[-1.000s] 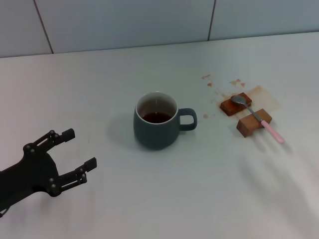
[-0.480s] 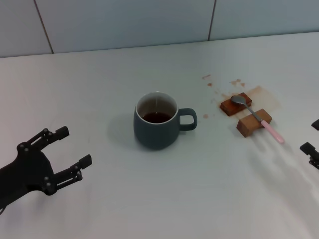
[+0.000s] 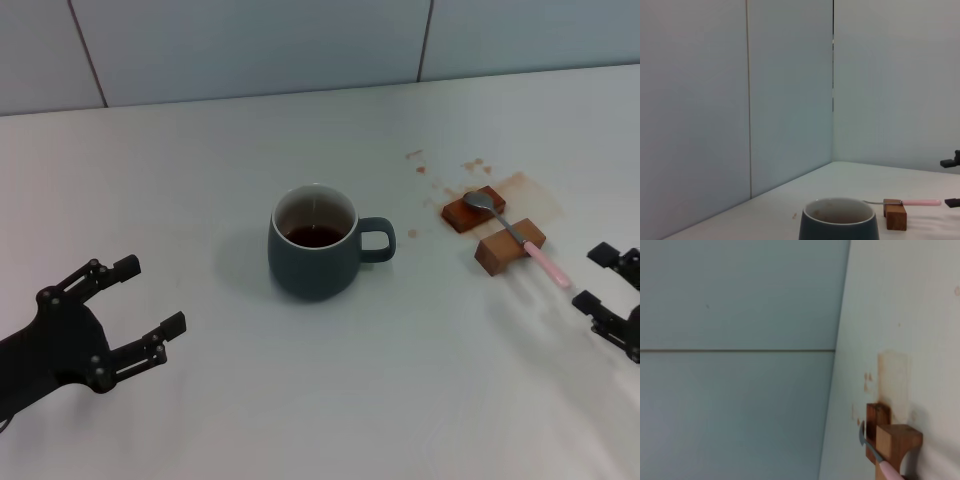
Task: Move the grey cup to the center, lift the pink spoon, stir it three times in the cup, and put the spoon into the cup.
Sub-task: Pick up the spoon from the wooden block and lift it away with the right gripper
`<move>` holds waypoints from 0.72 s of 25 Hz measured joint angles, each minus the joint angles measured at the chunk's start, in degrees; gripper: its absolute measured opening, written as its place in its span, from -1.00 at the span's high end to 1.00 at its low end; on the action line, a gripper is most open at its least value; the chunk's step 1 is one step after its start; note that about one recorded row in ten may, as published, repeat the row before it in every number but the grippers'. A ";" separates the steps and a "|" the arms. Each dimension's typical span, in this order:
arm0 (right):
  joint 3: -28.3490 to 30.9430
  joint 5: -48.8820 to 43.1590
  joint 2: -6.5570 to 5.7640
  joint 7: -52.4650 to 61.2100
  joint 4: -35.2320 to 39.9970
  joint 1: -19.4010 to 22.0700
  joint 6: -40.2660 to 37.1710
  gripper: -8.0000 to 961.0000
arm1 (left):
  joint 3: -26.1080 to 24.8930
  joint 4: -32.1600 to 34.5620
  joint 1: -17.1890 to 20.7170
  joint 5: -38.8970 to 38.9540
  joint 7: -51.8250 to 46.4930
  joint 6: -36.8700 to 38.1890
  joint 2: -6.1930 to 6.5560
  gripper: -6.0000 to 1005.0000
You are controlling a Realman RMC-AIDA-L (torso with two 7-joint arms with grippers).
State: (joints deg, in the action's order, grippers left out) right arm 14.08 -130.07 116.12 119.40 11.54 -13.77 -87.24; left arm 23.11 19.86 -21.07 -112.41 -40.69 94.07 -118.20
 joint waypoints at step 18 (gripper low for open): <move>-1.16 -0.35 0.08 0.64 -1.09 -3.10 4.45 -0.66 | -0.36 -0.23 0.06 0.52 0.09 0.33 -0.10 -0.71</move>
State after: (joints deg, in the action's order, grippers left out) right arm 12.92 -130.42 116.20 120.04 10.45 -16.87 -82.79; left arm 22.74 19.63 -21.00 -111.89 -40.60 94.40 -118.29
